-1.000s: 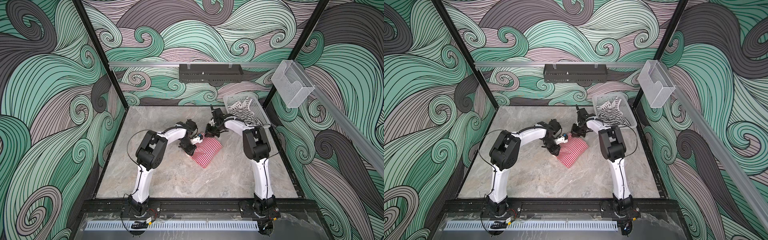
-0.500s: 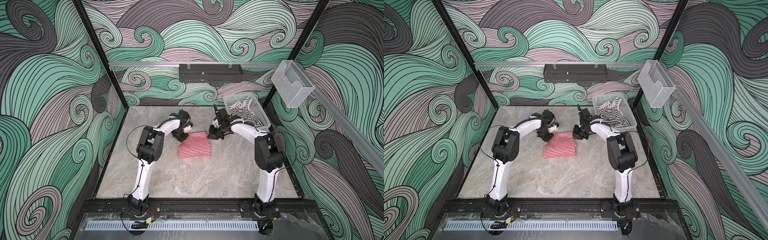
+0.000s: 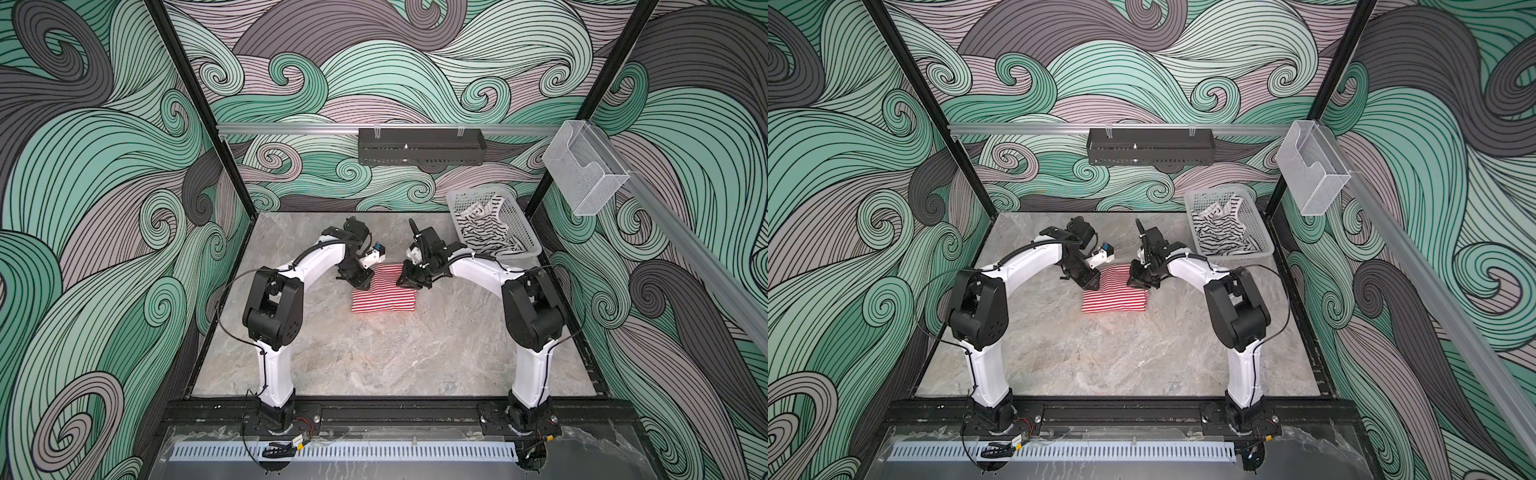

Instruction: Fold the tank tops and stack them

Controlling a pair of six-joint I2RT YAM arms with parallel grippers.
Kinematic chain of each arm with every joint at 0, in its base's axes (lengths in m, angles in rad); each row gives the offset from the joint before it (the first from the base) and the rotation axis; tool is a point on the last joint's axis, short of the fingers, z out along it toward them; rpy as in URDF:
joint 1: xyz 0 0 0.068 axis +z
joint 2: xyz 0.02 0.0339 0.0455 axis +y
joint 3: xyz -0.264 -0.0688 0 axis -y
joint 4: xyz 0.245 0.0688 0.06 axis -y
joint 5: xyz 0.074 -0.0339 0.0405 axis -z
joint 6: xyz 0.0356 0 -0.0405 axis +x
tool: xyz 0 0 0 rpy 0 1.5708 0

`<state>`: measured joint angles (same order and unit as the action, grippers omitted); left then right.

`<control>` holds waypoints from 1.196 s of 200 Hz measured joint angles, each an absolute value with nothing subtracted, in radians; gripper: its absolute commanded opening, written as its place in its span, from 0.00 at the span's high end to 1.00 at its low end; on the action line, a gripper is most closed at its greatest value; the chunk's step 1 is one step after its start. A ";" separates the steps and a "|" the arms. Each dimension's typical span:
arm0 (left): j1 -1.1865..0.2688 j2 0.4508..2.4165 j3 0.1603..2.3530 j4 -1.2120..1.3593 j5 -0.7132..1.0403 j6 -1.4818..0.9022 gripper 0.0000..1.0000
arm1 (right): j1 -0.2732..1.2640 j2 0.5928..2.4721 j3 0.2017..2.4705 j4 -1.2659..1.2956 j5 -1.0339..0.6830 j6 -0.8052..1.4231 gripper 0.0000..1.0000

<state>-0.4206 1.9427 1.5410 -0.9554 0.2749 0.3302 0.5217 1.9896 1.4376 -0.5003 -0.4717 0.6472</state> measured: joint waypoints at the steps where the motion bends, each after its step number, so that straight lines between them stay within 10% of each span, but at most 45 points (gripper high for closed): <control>1: -0.421 1.943 1.539 -0.955 0.276 0.330 0.77 | 0.522 1.993 1.437 -0.499 -0.472 0.648 0.81; 141: -0.423 2.043 1.462 -0.937 0.125 0.312 0.79 | 0.512 1.971 1.264 -0.468 -0.459 0.632 0.80; 239: -0.411 1.919 1.477 -0.945 0.082 0.313 0.76 | 0.450 2.009 1.460 -0.569 -0.366 0.587 0.40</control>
